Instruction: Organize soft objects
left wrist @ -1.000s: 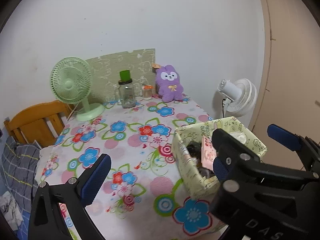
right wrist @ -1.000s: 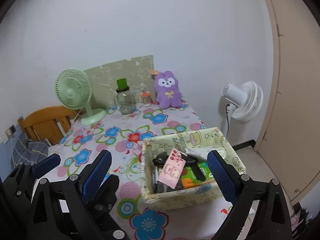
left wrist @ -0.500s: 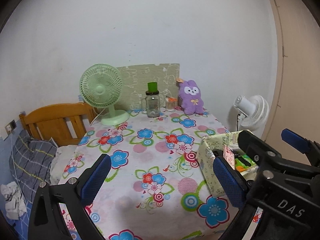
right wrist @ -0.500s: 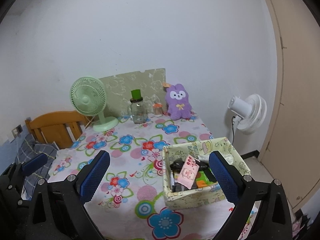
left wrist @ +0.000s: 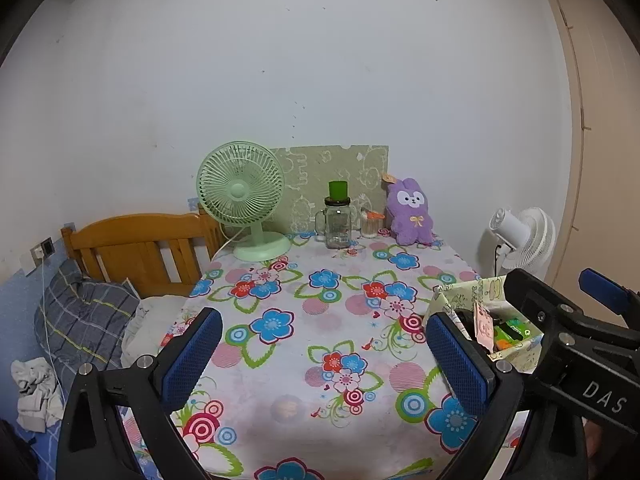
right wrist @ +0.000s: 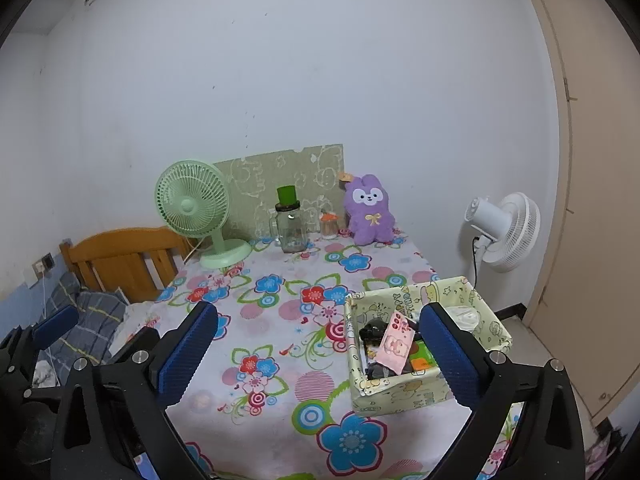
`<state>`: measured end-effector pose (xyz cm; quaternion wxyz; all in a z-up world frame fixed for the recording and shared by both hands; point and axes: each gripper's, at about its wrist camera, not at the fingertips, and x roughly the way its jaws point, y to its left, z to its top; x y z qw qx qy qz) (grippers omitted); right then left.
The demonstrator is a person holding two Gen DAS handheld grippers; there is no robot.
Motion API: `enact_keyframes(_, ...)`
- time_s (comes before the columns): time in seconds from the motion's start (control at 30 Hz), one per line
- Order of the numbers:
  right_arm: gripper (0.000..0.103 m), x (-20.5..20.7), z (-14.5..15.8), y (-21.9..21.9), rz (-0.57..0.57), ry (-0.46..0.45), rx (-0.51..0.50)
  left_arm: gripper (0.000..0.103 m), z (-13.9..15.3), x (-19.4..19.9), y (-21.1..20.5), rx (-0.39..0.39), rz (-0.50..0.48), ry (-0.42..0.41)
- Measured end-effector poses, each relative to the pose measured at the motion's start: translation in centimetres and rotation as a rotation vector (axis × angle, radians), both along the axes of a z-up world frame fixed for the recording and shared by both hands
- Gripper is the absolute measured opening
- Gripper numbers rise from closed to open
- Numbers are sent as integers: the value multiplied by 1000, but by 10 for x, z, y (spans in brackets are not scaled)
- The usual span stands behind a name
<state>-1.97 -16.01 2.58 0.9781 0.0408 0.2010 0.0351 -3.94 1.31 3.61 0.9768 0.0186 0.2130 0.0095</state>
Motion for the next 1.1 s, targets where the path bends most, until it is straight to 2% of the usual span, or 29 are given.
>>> enact_keyframes(1.1, 103, -5, 4, 1, -11, -5, -16, 103, -1, -4, 14, -37, 48, -28)
